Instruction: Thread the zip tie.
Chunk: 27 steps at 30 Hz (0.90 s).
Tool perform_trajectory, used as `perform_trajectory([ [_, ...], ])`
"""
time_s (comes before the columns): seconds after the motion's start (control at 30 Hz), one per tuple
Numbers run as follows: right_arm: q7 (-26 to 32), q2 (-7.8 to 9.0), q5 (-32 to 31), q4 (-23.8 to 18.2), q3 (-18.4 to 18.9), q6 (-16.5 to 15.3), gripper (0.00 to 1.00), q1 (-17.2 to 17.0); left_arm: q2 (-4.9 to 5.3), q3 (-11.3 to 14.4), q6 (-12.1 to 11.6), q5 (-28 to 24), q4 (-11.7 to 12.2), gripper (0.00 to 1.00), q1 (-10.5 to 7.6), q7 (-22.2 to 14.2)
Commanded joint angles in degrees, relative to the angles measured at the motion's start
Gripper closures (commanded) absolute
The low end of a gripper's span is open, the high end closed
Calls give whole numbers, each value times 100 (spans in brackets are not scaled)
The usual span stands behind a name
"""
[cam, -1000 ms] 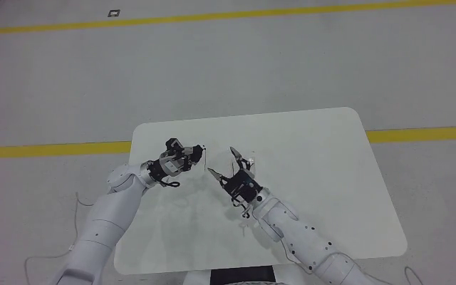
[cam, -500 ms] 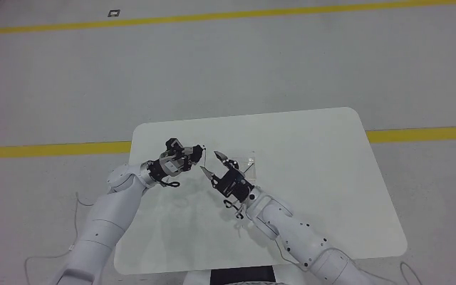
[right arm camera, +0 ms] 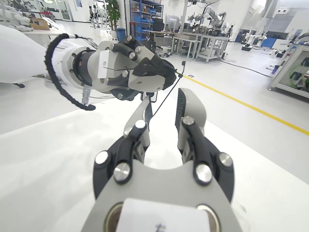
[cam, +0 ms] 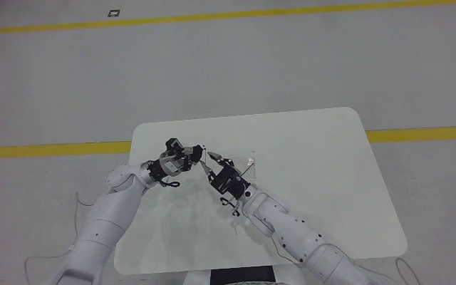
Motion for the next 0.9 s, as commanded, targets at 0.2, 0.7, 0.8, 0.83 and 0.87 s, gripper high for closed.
perform_trajectory([
  [0.2, -11, -28, -288, 35, 31, 217, 100, -17, 0, 0, 0, 0, 0, 100, 0, 0],
  [0.7, 43, 427, -445, 360, -1103, 1733, 100, 752, 0, 0, 0, 0, 0, 100, 0, 0],
  [0.8, 141, 520, -445, 362, -1329, 1903, 100, 894, 0, 0, 0, 0, 0, 100, 0, 0],
  [0.83, 166, 546, -445, 371, -1410, 1954, 100, 946, 0, 0, 0, 0, 0, 100, 0, 0],
  [0.87, 200, 579, -445, 377, -1517, 2029, 100, 1011, 0, 0, 0, 0, 0, 100, 0, 0],
])
